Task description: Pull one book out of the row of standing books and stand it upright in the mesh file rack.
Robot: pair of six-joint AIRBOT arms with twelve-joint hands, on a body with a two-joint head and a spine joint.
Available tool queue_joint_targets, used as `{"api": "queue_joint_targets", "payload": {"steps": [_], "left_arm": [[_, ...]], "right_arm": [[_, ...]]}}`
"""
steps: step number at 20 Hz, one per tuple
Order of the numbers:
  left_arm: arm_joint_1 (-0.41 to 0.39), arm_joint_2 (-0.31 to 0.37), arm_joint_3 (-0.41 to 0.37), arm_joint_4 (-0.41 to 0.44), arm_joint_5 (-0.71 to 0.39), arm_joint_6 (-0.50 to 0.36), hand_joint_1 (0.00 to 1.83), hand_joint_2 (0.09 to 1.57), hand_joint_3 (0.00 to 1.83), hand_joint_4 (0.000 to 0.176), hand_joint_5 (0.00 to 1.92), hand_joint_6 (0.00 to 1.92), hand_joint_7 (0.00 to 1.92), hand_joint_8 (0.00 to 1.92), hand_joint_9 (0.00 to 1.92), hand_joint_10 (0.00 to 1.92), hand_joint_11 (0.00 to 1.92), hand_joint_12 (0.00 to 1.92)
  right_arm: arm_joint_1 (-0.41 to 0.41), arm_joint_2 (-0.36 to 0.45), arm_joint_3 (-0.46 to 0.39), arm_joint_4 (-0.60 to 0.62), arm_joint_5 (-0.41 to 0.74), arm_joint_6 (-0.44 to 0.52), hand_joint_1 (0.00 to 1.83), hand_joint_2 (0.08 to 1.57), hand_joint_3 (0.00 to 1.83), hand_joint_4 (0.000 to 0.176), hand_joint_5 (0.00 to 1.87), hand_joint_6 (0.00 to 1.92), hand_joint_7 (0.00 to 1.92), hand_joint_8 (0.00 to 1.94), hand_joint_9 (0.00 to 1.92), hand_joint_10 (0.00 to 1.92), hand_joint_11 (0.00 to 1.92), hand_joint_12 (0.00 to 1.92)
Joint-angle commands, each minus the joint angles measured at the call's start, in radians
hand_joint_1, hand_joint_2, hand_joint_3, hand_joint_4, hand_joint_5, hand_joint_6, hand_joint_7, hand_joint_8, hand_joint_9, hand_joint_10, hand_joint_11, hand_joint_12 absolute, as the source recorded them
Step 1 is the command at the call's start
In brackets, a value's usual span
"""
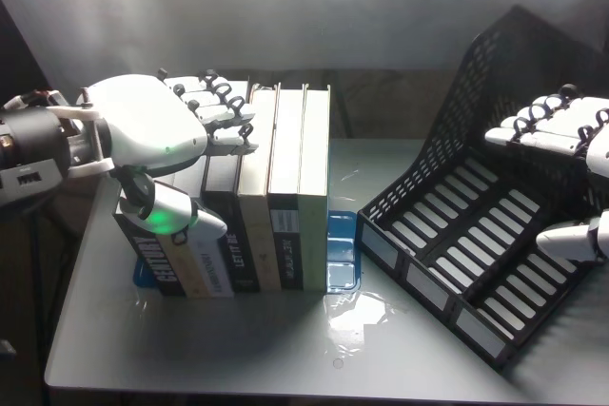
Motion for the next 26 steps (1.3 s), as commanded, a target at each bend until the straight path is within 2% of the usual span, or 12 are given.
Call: {"api": "queue_joint_targets", "payload": {"steps": [1,3,5,7,9,11,12,16,17,23,24,26], "left_arm": [[-0.01,0.006,0.009,-0.013,-0.064,0.002,0.19,1.12,0.0,0.029,0.26,0.04,0.0,0.0,0.0,0.0,0.0,0.0],[-0.011,-0.006,0.018,-0.01,-0.047,0.002,0.22,1.12,0.0,0.023,0.3,0.05,0.0,0.0,0.0,0.0,0.0,0.0],[-0.012,-0.019,0.024,0.009,-0.029,0.002,0.22,1.11,0.0,0.034,0.3,0.04,0.0,0.0,0.0,0.0,0.0,0.0],[-0.015,-0.027,0.025,0.031,-0.011,0.002,0.21,1.11,0.0,0.03,0.32,0.04,0.0,0.0,0.0,0.0,0.0,0.0],[-0.015,-0.032,0.025,0.048,0.001,0.002,0.2,1.11,0.0,0.043,0.33,0.03,0.0,0.0,0.0,0.0,0.0,0.0],[-0.018,-0.038,0.019,0.09,0.024,0.002,0.25,1.11,0.0,0.044,0.4,0.05,0.0,0.0,0.0,0.0,0.0,0.0],[-0.017,-0.036,0.011,0.112,0.03,-0.157,0.24,1.1,0.0,0.04,0.45,0.03,0.0,0.0,0.0,0.0,0.0,0.0],[-0.004,-0.022,-0.021,0.164,0.038,-0.157,0.12,1.1,0.0,0.029,0.58,0.03,0.0,0.0,0.0,0.0,0.0,0.0],[0.001,-0.015,-0.031,0.171,0.032,-0.158,0.14,1.1,0.0,0.042,0.6,0.03,0.0,0.0,0.0,0.0,0.0,0.0],[0.026,0.036,-0.103,0.271,-0.003,-0.159,0.15,1.1,0.0,0.081,0.64,0.03,0.0,0.0,0.0,0.0,0.0,0.0],[0.033,0.046,-0.115,0.28,-0.013,-0.159,0.13,1.12,0.0,0.069,0.61,0.02,0.0,0.0,0.0,0.0,0.0,0.0],[0.05,0.064,-0.14,0.292,-0.035,-0.159,0.18,1.12,0.0,0.082,0.59,0.0,0.0,0.0,0.0,0.0,0.0,0.0]], "right_arm": [[0.011,0.007,0.006,0.022,0.102,0.0,0.27,1.22,0.0,0.0,0.0,0.0,0.0,0.0,0.0,0.0,0.0,0.0],[0.011,0.005,0.007,0.025,0.102,0.0,0.29,1.23,0.0,0.0,0.0,0.0,0.0,0.0,0.0,0.0,0.0,0.0],[0.01,0.005,0.007,0.029,0.102,0.0,0.29,1.23,0.0,0.0,0.0,0.0,0.0,0.0,0.0,0.0,0.0,0.0],[0.009,0.005,0.008,0.033,0.102,0.0,0.3,1.23,0.0,0.0,0.0,0.0,0.0,0.0,0.0,0.0,0.0,0.0],[0.008,0.003,0.008,0.035,0.102,0.0,0.33,1.23,0.0,0.0,0.0,0.0,0.0,0.0,0.0,0.0,0.0,0.0],[0.005,0.003,0.008,0.039,0.103,0.001,0.34,1.24,0.01,0.0,0.0,0.0,0.0,0.0,0.0,0.0,0.0,0.0],[0.004,0.003,0.008,0.04,0.103,0.001,0.34,1.24,0.0,0.0,0.0,0.0,0.0,0.0,0.0,0.0,0.0,0.0],[-0.002,0.003,0.007,0.05,0.103,0.001,0.36,1.24,0.0,0.0,0.0,0.0,0.0,0.0,0.0,0.0,0.0,0.0],[-0.003,0.003,0.007,0.051,0.103,0.001,0.35,1.24,0.0,0.0,0.0,0.0,0.0,0.0,0.0,0.0,0.0,0.0],[-0.009,0.003,0.005,0.061,0.105,0.001,0.36,1.25,0.0,0.0,0.0,0.0,0.0,0.0,0.0,0.0,0.0,0.0],[-0.011,0.003,0.005,0.064,0.106,0.001,0.34,1.25,0.0,0.0,0.0,0.0,0.0,0.0,0.0,0.0,0.0,0.0],[-0.017,0.003,0.005,0.072,0.11,0.001,0.33,1.24,0.0,0.0,0.0,0.0,0.0,0.0,0.0,0.0,0.0,0.0]]}}
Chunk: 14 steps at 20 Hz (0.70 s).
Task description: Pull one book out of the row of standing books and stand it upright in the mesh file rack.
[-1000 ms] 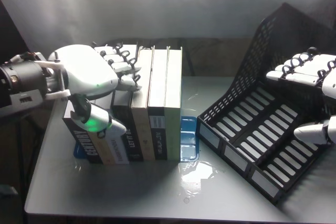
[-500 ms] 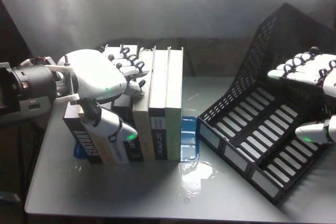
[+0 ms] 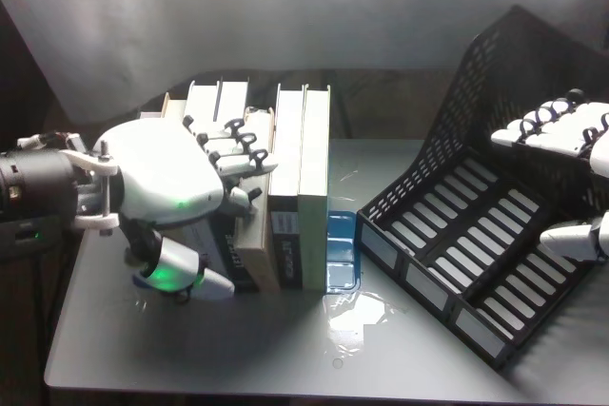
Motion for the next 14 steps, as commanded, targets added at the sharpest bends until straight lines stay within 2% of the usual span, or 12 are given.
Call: {"api": "queue_joint_targets", "payload": {"steps": [1,2,3,5,6,8,9,11,12,14], "left_arm": [[0.014,0.013,-0.008,0.0,-0.047,0.001,0.2,1.11,0.0,0.075,0.59,0.0,0.0,0.0,0.0,0.0,0.0,0.0],[0.027,0.023,-0.02,0.0,-0.062,0.001,0.24,1.09,0.0,0.063,0.52,0.0,0.0,0.0,0.0,0.0,0.0,0.0],[0.035,0.028,-0.025,0.0,-0.074,0.001,0.24,1.09,0.0,0.063,0.52,0.0,0.0,0.0,0.0,0.0,0.0,0.0],[0.053,0.037,-0.036,0.001,-0.102,0.001,0.23,1.09,0.0,0.031,0.58,0.03,0.0,0.0,0.0,0.0,0.0,0.0],[0.059,0.041,-0.041,0.001,-0.112,0.001,0.2,1.1,0.0,0.006,0.56,0.02,0.0,0.0,0.0,0.0,0.0,0.0],[0.07,0.049,-0.054,0.001,-0.129,0.001,0.2,1.1,0.0,0.01,0.58,0.03,0.0,0.0,0.0,0.0,0.0,0.0],[0.078,0.055,-0.063,0.001,-0.142,0.001,0.18,1.1,0.0,0.001,0.61,0.04,0.0,0.0,0.0,0.0,0.0,0.0],[0.092,0.06,-0.07,0.001,-0.156,0.001,0.16,1.11,0.0,0.0,0.64,0.04,0.0,0.0,0.0,0.0,0.0,0.0],[0.099,0.061,-0.072,0.001,-0.16,0.001,0.15,1.11,0.0,0.005,0.65,0.04,0.0,0.0,0.0,0.0,0.0,0.0],[0.111,0.061,-0.073,-0.001,-0.167,0.001,0.17,1.12,0.01,0.0,0.66,0.04,0.0,0.0,0.0,0.0,0.0,0.0]], "right_arm": [[0.0,0.009,0.003,0.016,0.105,0.002,0.34,1.24,0.0,0.0,0.0,0.0,0.0,0.0,0.0,0.0,0.0,0.0],[-0.003,0.009,0.003,0.019,0.106,0.002,0.33,1.24,0.0,0.0,0.0,0.0,0.0,0.0,0.0,0.0,0.0,0.0],[-0.005,0.009,0.003,0.023,0.107,0.002,0.33,1.24,0.0,0.0,0.0,0.0,0.0,0.0,0.0,0.0,0.0,0.0],[-0.009,0.009,0.003,0.027,0.108,0.002,0.36,1.24,0.0,0.0,0.0,0.0,0.0,0.0,0.0,0.0,0.0,0.0],[-0.011,0.009,0.003,0.028,0.108,0.002,0.34,1.24,0.0,0.0,0.0,0.0,0.0,0.0,0.0,0.0,0.0,0.0],[-0.013,0.009,0.004,0.03,0.108,0.002,0.34,1.23,0.0,0.0,0.0,0.0,0.0,0.0,0.0,0.0,0.0,0.0],[-0.014,0.008,0.004,0.031,0.108,0.002,0.34,1.24,0.0,0.0,0.0,0.0,0.0,0.0,0.0,0.0,0.0,0.0],[-0.015,0.008,0.004,0.032,0.109,0.002,0.36,1.24,0.0,0.0,0.0,0.0,0.0,0.0,0.0,0.0,0.0,0.0],[-0.016,0.007,0.005,0.034,0.109,0.002,0.35,1.24,0.0,0.0,0.0,0.0,0.0,0.0,0.0,0.0,0.0,0.0],[-0.018,0.007,0.005,0.035,0.109,0.002,0.37,1.24,0.0,0.0,0.0,0.0,0.0,0.0,0.0,0.0,0.0,0.0]]}}
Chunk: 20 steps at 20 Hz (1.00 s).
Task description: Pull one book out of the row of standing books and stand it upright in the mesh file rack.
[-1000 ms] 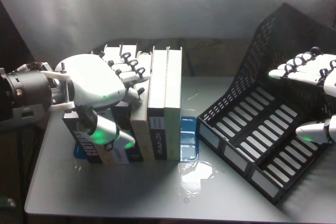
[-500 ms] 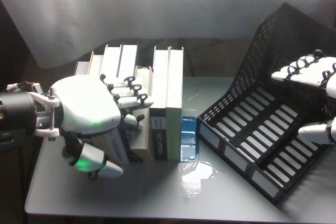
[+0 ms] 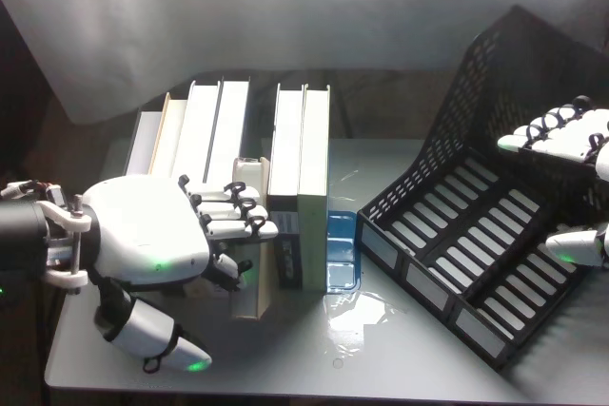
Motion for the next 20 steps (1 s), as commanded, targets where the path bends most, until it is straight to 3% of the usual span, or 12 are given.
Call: {"api": "queue_joint_targets", "payload": {"steps": [1,5,8,9,10,11,13,15,16,17,19,20], "left_arm": [[0.011,0.008,-0.006,-0.013,-0.049,0.003,0.22,1.12,0.01,0.0,0.66,0.04,0.0,0.0,0.0,0.0,0.0,0.0],[0.033,0.014,-0.011,-0.016,-0.071,0.003,0.26,1.1,0.0,0.001,0.65,0.02,0.0,0.0,0.0,0.0,0.0,0.0],[0.041,0.024,-0.019,-0.028,-0.098,0.003,0.18,1.11,0.0,0.022,0.6,0.0,0.0,0.0,0.0,0.0,0.0,0.0],[0.042,0.029,-0.019,-0.044,-0.108,0.003,0.18,1.11,0.0,0.022,0.6,0.0,0.0,0.0,0.0,0.0,0.0,0.0],[0.045,0.036,-0.019,-0.066,-0.12,0.003,0.17,1.14,0.01,0.002,0.59,0.0,0.0,0.0,0.0,0.0,0.0,0.0],[0.047,0.045,-0.02,-0.085,-0.136,0.003,0.17,1.14,0.01,0.002,0.59,0.0,0.0,0.0,0.0,0.0,0.0,0.0],[0.058,0.074,-0.036,-0.152,-0.175,0.003,0.14,1.17,0.02,0.0,0.54,0.0,0.0,0.0,0.0,0.0,0.0,0.0],[0.066,0.099,-0.051,-0.228,-0.229,0.003,0.13,1.21,0.03,0.005,0.32,0.0,0.0,0.0,0.0,0.0,0.0,0.0],[0.074,0.116,-0.061,-0.288,-0.268,0.003,0.02,1.27,0.04,0.044,0.02,0.0,0.0,0.0,0.0,0.0,0.0,0.0],[0.08,0.124,-0.066,-0.321,-0.286,0.003,0.02,1.28,0.04,0.047,0.0,0.0,0.0,0.0,0.0,0.0,0.0,0.0],[0.126,0.159,-0.082,-0.463,-0.353,0.003,0.0,1.3,0.04,0.037,0.0,0.0,0.0,0.0,0.0,0.0,0.0,0.0],[0.157,0.174,-0.085,-0.536,-0.384,0.003,0.16,1.29,0.02,0.024,0.02,0.01,0.0,0.0,0.0,0.0,0.0,0.0]], "right_arm": [[0.002,0.008,0.005,0.017,0.106,0.002,0.38,1.24,0.0,0.0,0.0,0.0,0.0,0.0,0.0,0.0,0.0,0.0],[-0.001,0.006,0.006,0.021,0.106,0.002,0.37,1.25,0.0,0.0,0.0,0.0,0.0,0.0,0.0,0.0,0.0,0.0],[-0.002,0.006,0.007,0.022,0.106,0.002,0.37,1.25,0.0,0.0,0.0,0.0,0.0,0.0,0.0,0.0,0.0,0.0],[-0.002,0.006,0.007,0.023,0.106,0.002,0.37,1.25,0.0,0.0,0.0,0.0,0.0,0.0,0.0,0.0,0.0,0.0],[-0.002,0.006,0.007,0.023,0.107,0.002,0.38,1.24,0.0,0.0,0.0,0.0,0.0,0.0,0.0,0.0,0.0,0.0],[-0.002,0.006,0.006,0.023,0.11,0.002,0.38,1.24,0.0,0.0,0.0,0.0,0.0,0.0,0.0,0.0,0.0,0.0],[0.0,0.006,0.002,0.025,0.124,0.002,0.38,1.24,0.0,0.0,0.0,0.0,0.0,0.0,0.0,0.0,0.0,0.0],[0.002,0.006,-0.006,0.03,0.141,0.002,0.32,1.24,0.0,0.002,0.0,0.0,0.0,0.0,0.0,0.0,0.0,0.0],[0.004,0.006,-0.015,0.03,0.157,0.002,0.37,1.24,0.0,0.0,0.0,0.0,0.0,0.0,0.0,0.0,0.0,0.0],[0.005,0.009,-0.02,0.027,0.163,0.002,0.4,1.24,0.0,0.0,0.0,0.0,0.0,0.0,0.0,0.0,0.0,0.0],[0.016,0.021,-0.037,0.008,0.185,0.002,0.46,1.24,0.0,0.0,0.0,0.0,0.0,0.0,0.0,0.0,0.0,0.0],[0.027,0.025,-0.043,-0.011,0.188,0.002,0.54,1.22,0.0,0.02,0.0,0.0,0.0,0.0,0.0,0.0,0.0,0.0]]}}
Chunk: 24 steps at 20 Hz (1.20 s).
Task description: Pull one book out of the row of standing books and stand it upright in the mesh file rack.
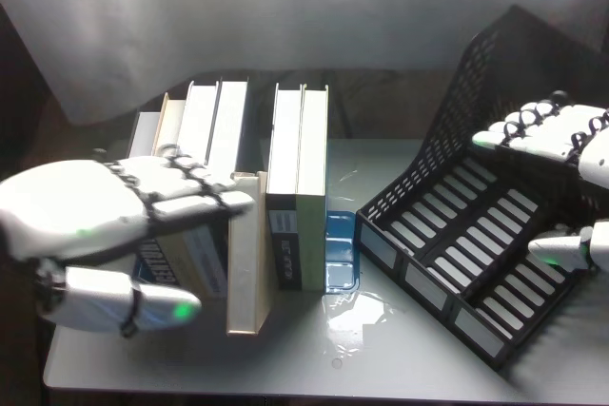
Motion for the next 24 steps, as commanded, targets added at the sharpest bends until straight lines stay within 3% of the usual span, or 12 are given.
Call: {"api": "queue_joint_targets", "payload": {"steps": [1,5,6,7,8,11,12,14,15,18,20,24], "left_arm": [[0.017,0.026,-0.002,-0.102,-0.131,0.001,0.17,1.29,0.02,0.008,0.02,0.01,0.0,0.0,0.0,0.0,0.0,0.0],[0.144,0.038,-0.008,-0.332,-0.281,0.001,0.22,1.29,0.01,0.018,0.0,0.0,0.0,0.0,0.0,0.0,0.0,0.0],[0.179,0.037,-0.008,-0.388,-0.327,0.001,0.2,1.27,0.0,0.075,0.0,0.0,0.0,0.0,0.0,0.0,0.0,0.0],[0.217,0.036,-0.01,-0.441,-0.372,0.001,0.28,1.26,0.0,0.074,0.0,0.0,0.0,0.0,0.0,0.0,0.0,0.0],[0.267,0.034,-0.014,-0.518,-0.439,0.001,0.38,1.25,0.0,0.056,0.0,0.0,0.0,0.0,0.0,0.0,0.0,0.0],[0.364,0.031,-0.024,-0.65,-0.564,0.001,0.43,1.24,0.0,0.046,0.0,0.0,0.0,0.0,0.0,0.0,0.0,0.0],[0.394,0.032,-0.03,-0.695,-0.607,0.001,0.43,1.26,0.0,0.035,0.0,0.0,0.0,0.0,0.0,0.0,0.0,0.0],[0.466,0.029,-0.041,-0.786,-0.691,0.001,0.46,1.27,0.0,0.023,0.0,0.0,0.0,0.0,0.0,0.0,0.0,0.0],[0.517,0.027,-0.045,-0.84,-0.738,0.001,0.47,1.26,0.0,0.018,0.0,0.0,0.0,0.0,0.0,0.0,0.0,0.0],[0.563,0.026,-0.054,-0.897,-0.792,0.001,0.46,1.26,0.0,0.008,0.0,0.0,0.0,0.0,0.0,0.0,0.0,0.0],[0.575,0.02,-0.055,-0.922,-0.809,0.001,0.48,1.26,0.0,0.0,0.0,0.0,0.0,0.0,0.0,0.0,0.0,0.0],[0.579,0.009,-0.044,-0.941,-0.812,0.001,0.44,1.25,0.0,0.0,0.0,0.0,0.0,0.0,0.0,0.0,0.0,0.0]], "right_arm": [[0.02,0.016,-0.004,0.002,0.121,0.003,0.62,1.21,0.0,0.009,0.0,0.0,0.0,0.0,0.0,0.0,0.0,0.0],[0.069,0.014,-0.017,-0.097,0.087,0.003,0.74,1.16,0.0,0.0,0.0,0.0,0.0,0.0,0.0,0.0,0.0,0.0],[0.099,0.006,-0.017,-0.143,0.053,0.003,0.69,1.15,0.0,0.01,0.0,0.0,0.0,0.0,0.0,0.0,0.0,0.0],[0.133,-0.003,-0.014,-0.188,0.02,0.007,0.73,1.14,0.0,0.0,0.0,0.0,0.0,0.0,0.0,0.0,0.0,0.0],[0.18,-0.003,-0.005,-0.261,-0.02,0.035,0.74,1.13,0.0,0.0,0.0,0.0,0.0,0.0,0.0,0.0,0.0,0.0],[0.269,-0.048,0.026,-0.452,-0.093,0.148,0.74,1.09,0.0,0.0,0.0,0.0,0.0,0.0,0.0,0.0,0.0,0.0],[0.296,-0.064,0.031,-0.519,-0.119,0.178,0.54,1.11,0.0,0.0,0.0,0.0,0.0,0.0,0.0,0.0,0.0,0.0],[0.351,-0.102,0.041,-0.667,-0.175,0.243,0.66,1.1,0.0,0.0,0.0,0.0,0.0,0.0,0.0,0.0,0.0,0.0],[0.389,-0.127,0.053,-0.778,-0.196,0.32,0.68,1.1,0.0,0.0,0.0,0.0,0.0,0.0,0.0,0.0,0.0,0.0],[0.421,-0.168,0.071,-0.918,-0.209,0.425,0.79,1.05,0.0,0.0,0.0,0.0,0.0,0.0,0.0,0.0,0.0,0.0],[0.44,-0.198,0.081,-1.018,-0.217,0.487,0.63,1.09,0.0,0.0,0.0,0.0,0.0,0.0,0.0,0.0,0.0,0.0],[0.465,-0.255,0.108,-1.148,-0.227,0.562,0.65,1.07,0.0,0.0,0.0,0.0,0.0,0.0,0.0,0.0,0.0,0.0]]}}
